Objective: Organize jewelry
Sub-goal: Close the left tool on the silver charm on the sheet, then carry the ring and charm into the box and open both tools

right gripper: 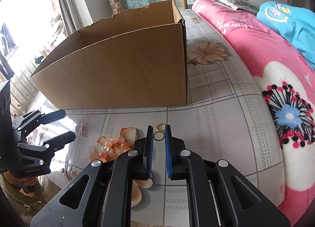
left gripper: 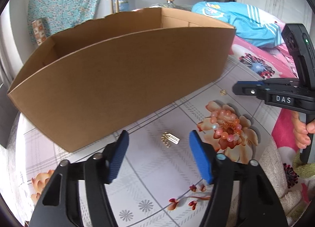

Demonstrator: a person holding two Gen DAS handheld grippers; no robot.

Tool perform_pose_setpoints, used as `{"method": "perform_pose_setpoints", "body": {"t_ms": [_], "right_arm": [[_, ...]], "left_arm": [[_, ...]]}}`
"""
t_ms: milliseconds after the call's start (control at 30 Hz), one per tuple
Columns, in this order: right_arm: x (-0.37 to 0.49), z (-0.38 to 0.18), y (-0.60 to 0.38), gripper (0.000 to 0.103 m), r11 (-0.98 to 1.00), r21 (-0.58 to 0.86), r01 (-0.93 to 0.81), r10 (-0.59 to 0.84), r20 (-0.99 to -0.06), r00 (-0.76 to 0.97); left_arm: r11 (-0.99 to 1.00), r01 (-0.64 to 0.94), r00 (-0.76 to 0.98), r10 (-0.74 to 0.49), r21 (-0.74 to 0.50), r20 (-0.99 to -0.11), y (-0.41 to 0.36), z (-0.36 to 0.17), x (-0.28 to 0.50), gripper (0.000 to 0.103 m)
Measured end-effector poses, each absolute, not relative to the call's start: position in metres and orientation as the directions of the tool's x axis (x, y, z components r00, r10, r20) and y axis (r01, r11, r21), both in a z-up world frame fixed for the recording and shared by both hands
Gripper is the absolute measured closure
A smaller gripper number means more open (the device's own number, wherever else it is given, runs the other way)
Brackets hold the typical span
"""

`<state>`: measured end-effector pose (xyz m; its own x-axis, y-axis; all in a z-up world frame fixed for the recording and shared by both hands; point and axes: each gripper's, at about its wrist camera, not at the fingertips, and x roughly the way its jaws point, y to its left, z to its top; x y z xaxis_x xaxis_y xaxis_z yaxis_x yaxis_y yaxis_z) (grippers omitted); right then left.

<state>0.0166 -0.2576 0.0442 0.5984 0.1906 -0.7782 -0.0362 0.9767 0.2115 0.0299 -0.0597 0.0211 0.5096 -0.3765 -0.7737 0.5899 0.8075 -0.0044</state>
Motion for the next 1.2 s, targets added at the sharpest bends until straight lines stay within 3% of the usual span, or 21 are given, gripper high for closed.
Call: {"method": "perform_pose_setpoints", "body": {"t_ms": [233,500,667,1200], "right_arm": [[0.020,0.043,-0.256,0.093,0.972,0.230,-0.042,0.208,-0.771,0.602],[0.017,0.041,-0.263,0.093,0.966,0.255,-0.035,0.223,-0.759,0.612],[0.012,0.040,-0.266,0.093,0.961,0.275,-0.033,0.235,-0.748,0.621],[-0.005,0.051,-0.280,0.093,0.954,0.298,-0.037,0.248,-0.713,0.656]], "left_arm": [[0.781,0.624,0.471,-0.362,0.014,-0.805,-0.076,0.010,0.033,0.071],[0.760,0.648,0.461,-0.342,0.047,-0.819,-0.086,0.009,0.034,0.078],[0.744,0.665,0.456,-0.335,0.065,-0.825,-0.096,0.009,0.031,0.096],[0.761,0.648,0.474,-0.357,0.044,-0.805,-0.083,0.026,0.024,0.099]]}}
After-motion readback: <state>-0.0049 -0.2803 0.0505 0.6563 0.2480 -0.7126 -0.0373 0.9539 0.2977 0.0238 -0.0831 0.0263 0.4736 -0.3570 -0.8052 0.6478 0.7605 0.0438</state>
